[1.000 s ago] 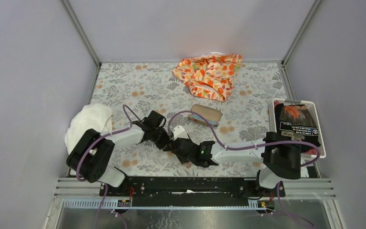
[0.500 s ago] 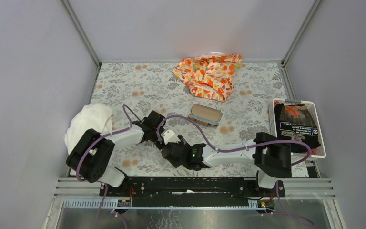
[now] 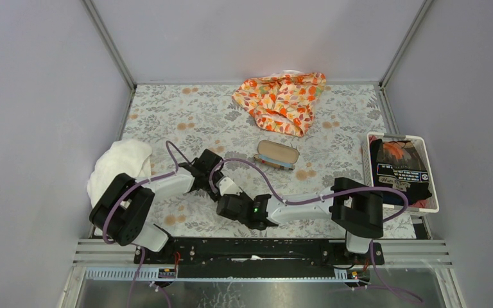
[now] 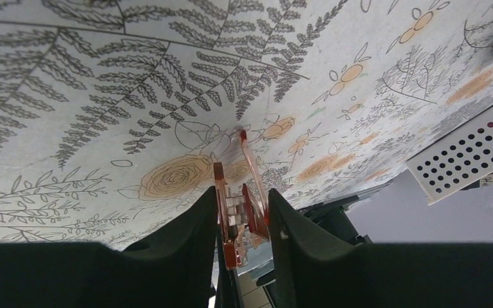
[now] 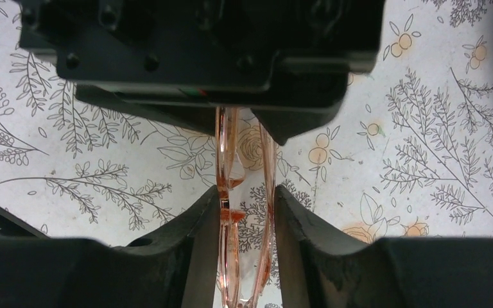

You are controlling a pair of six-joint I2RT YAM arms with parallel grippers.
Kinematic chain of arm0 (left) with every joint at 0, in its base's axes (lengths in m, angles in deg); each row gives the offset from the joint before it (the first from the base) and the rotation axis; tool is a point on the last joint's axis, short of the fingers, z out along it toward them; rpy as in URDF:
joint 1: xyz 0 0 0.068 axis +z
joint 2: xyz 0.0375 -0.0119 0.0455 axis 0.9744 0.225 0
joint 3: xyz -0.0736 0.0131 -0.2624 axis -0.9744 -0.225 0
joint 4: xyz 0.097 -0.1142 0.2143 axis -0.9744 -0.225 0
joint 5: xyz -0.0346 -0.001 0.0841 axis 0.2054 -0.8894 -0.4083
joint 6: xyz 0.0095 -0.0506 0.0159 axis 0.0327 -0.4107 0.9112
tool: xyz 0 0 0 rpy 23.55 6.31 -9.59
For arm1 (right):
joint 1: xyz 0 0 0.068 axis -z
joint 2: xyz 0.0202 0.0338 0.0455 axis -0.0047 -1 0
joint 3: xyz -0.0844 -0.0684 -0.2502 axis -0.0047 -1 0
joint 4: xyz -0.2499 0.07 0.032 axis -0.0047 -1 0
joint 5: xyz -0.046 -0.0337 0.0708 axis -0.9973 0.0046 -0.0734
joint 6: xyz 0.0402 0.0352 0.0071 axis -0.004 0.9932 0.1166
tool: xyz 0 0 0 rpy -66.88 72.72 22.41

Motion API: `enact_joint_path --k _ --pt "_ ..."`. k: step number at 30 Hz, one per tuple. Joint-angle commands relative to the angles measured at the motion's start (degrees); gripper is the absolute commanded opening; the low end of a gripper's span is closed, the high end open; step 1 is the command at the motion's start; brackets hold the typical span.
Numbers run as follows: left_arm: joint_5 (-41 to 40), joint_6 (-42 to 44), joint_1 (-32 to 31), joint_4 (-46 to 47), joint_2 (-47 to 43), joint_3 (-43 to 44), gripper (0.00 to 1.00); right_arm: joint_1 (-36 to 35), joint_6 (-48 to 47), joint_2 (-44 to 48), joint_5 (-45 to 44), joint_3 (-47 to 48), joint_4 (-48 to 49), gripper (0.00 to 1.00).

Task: Organize the sunglasses
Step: Pick up the sunglasses from the center of the board.

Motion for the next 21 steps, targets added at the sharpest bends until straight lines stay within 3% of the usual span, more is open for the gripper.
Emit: enact_joint_path --k 1,5,8,15,21 --pt "-0.85 1.15 -0.35 -2.24 0.22 0.69 0.44 -0.22 -0.22 -1.27 -2.31 2.85 0.41 0.37" --pt "-0.75 3.21 -0.27 -1.36 -0.84 1.25 0.68 -0.15 -0.13 0.09 -3.99 2.41 -0.07 0.37" --pt "-1.0 5.36 0.78 -1.52 -2.92 2.81 0.77 0.58 -0.49 2.37 -4.41 1.45 -0.65 0.37" --pt "0.56 10.94 6.83 -3.21 -5.12 7.98 0.83 6.35 -1.77 11.13 -3.95 -4.51 -0.98 0.36" --pt "0.45 12.15 9.27 -1.47 -1.73 12.36 0.85 13.58 -1.37 18.92 -2.95 -8.74 -3.09 0.35"
